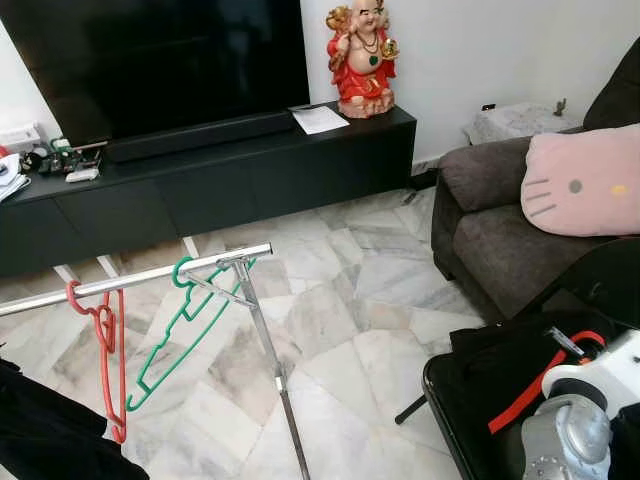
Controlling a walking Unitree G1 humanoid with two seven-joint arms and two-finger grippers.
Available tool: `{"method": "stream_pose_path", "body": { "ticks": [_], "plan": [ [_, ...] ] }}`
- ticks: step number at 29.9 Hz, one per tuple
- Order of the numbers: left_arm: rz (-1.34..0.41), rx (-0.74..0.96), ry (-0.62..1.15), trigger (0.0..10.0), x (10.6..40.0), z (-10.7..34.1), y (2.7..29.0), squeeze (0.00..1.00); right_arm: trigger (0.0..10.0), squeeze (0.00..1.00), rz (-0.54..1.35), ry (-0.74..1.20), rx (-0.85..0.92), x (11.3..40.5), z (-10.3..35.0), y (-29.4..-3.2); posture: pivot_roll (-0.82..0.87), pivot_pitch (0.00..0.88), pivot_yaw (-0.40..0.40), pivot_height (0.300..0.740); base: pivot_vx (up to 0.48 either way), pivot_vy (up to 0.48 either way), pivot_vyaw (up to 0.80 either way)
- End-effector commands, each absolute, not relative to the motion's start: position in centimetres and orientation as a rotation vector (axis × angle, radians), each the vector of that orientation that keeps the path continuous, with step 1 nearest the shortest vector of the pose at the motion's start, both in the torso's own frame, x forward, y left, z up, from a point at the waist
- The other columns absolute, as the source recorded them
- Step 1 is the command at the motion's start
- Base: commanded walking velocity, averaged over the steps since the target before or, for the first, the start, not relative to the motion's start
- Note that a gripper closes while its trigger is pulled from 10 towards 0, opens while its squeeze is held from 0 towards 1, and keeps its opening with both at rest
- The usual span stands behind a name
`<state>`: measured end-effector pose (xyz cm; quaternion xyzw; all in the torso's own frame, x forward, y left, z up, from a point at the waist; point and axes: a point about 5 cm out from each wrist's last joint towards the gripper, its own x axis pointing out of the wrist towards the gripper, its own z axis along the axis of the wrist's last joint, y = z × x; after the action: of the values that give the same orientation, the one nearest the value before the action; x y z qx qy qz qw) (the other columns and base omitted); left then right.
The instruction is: Hang hanger
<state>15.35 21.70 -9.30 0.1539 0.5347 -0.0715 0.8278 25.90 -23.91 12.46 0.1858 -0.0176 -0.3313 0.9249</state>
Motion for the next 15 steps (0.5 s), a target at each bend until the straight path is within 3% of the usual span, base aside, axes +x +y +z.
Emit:
{"method": "stream_pose_path", "body": {
  "ticks": [1,7,10,15],
  "plan": [
    [-0.128,0.329,1.147,10.0,14.99,-9.27,22.52,0.00,10.0,0.00,-0.610,0.008,0.429,26.57,11.77,-21.67,-0.13,0.000,0.112,0.740,0.000,0.000,0.00],
    [-0.117,0.326,1.142,10.0,15.00,-9.25,22.59,0.00,10.0,0.00,-0.504,0.027,0.361,27.02,11.60,-21.05,-0.11,0.000,0.103,0.740,0.000,0.000,0.00],
    [-0.096,0.304,1.137,10.0,14.99,-9.26,22.57,0.00,10.0,0.00,-0.441,0.017,0.235,27.24,11.92,-21.16,-0.10,0.000,0.091,0.740,0.000,0.000,0.00],
    [-0.065,0.274,1.143,10.0,14.85,-9.34,22.52,0.00,10.0,0.00,-0.418,0.007,0.179,27.55,12.13,-21.67,-0.09,0.000,0.075,0.740,0.000,0.000,0.74]
  ]
}}
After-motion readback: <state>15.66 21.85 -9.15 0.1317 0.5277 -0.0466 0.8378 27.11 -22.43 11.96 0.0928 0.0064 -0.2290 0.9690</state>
